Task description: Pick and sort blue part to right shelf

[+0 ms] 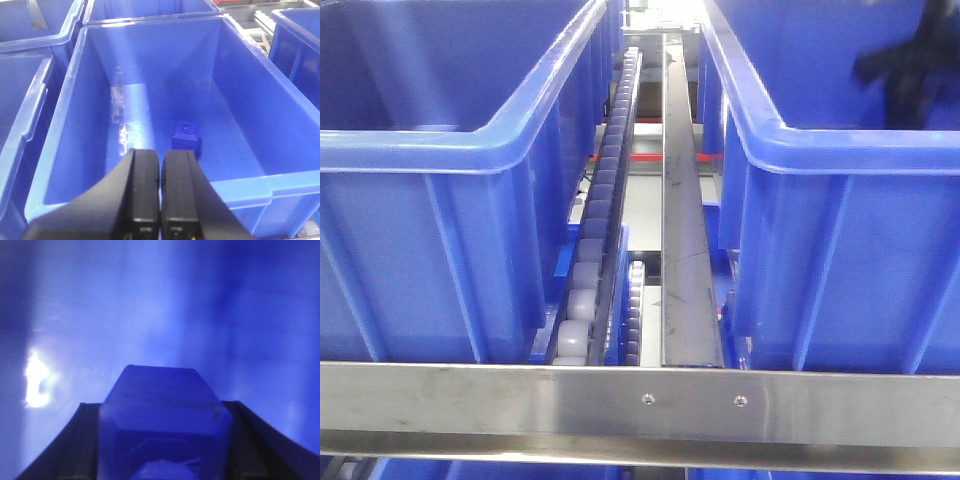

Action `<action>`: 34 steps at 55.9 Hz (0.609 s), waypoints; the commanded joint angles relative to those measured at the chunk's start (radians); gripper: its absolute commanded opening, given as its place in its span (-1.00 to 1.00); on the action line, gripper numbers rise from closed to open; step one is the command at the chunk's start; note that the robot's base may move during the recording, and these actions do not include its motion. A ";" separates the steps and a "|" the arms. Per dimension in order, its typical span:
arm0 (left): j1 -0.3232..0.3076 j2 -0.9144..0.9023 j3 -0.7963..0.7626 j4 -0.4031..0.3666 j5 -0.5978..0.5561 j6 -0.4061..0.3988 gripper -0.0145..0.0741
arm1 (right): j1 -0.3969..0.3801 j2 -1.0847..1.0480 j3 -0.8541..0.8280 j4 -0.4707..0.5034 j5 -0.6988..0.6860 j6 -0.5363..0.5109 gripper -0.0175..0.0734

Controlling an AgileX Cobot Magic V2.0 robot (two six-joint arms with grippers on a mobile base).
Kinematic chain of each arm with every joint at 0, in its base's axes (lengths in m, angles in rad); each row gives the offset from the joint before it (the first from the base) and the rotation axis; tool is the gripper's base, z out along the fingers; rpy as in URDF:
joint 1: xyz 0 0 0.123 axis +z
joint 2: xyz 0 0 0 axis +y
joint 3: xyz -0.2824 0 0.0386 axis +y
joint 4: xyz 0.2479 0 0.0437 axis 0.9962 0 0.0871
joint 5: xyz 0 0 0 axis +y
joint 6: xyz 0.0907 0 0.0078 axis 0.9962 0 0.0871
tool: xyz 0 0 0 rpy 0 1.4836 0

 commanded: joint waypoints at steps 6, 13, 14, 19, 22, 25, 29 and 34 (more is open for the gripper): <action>-0.006 0.012 -0.026 0.013 -0.075 0.001 -0.40 | -0.005 -0.024 -0.040 -0.027 -0.083 -0.011 -0.03; -0.006 0.012 -0.026 0.013 -0.073 0.001 -0.40 | -0.005 -0.024 -0.040 -0.033 -0.091 -0.011 0.30; -0.006 0.012 -0.026 0.013 -0.073 0.001 -0.40 | -0.005 -0.024 -0.040 -0.034 -0.090 -0.011 0.34; -0.006 0.012 -0.026 0.013 -0.073 0.001 -0.40 | -0.005 -0.024 -0.040 -0.035 -0.084 -0.011 0.56; -0.006 0.012 -0.026 0.013 -0.071 0.001 -0.40 | -0.005 -0.024 -0.040 -0.036 -0.080 -0.011 0.68; -0.006 0.012 -0.026 0.013 -0.068 0.001 -0.40 | -0.005 -0.024 -0.040 -0.037 -0.074 -0.011 0.72; -0.006 0.012 -0.026 0.013 -0.069 0.001 -0.40 | -0.005 -0.028 -0.040 -0.037 -0.069 -0.011 0.72; -0.006 0.012 -0.026 0.013 -0.067 0.001 -0.40 | -0.005 -0.046 -0.040 -0.037 -0.069 -0.011 0.72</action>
